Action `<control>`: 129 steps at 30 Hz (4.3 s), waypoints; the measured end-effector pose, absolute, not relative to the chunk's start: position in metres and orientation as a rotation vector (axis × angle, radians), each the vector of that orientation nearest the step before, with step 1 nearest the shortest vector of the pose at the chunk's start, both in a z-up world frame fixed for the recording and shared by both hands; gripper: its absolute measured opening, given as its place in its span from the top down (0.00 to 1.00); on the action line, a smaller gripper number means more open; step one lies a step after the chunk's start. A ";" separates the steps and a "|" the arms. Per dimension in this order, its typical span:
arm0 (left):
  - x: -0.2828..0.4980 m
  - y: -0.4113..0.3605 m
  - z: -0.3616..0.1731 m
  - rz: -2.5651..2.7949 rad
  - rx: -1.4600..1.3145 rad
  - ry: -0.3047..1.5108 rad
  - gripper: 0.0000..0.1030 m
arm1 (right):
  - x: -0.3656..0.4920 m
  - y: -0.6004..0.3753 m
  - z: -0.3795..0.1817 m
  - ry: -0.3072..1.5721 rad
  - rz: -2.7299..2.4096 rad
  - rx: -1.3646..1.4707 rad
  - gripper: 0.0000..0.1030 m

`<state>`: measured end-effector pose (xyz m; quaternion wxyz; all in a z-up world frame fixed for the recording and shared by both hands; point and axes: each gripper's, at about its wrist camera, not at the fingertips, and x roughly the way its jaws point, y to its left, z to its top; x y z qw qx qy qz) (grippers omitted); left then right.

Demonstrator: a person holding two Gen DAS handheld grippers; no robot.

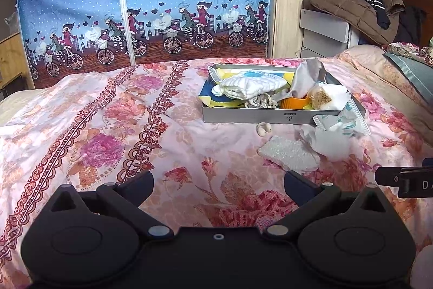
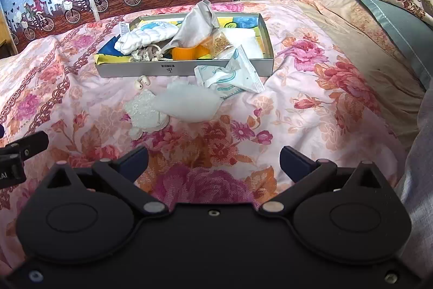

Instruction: Organize soft objects

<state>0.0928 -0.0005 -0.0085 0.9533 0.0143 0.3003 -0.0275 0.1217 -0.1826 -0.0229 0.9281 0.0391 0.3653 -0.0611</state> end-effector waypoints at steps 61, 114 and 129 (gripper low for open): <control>0.204 -0.031 -0.050 -0.373 -0.092 0.749 0.01 | 0.215 -0.148 -0.065 0.650 0.278 -0.644 0.19; 0.185 -0.053 -0.032 -0.367 -0.072 0.621 0.89 | 0.203 -0.161 -0.011 0.456 0.117 -0.526 0.95; 0.262 -0.053 0.025 -0.228 -0.074 0.460 0.88 | 0.288 -0.211 0.024 0.233 -0.115 -0.364 0.95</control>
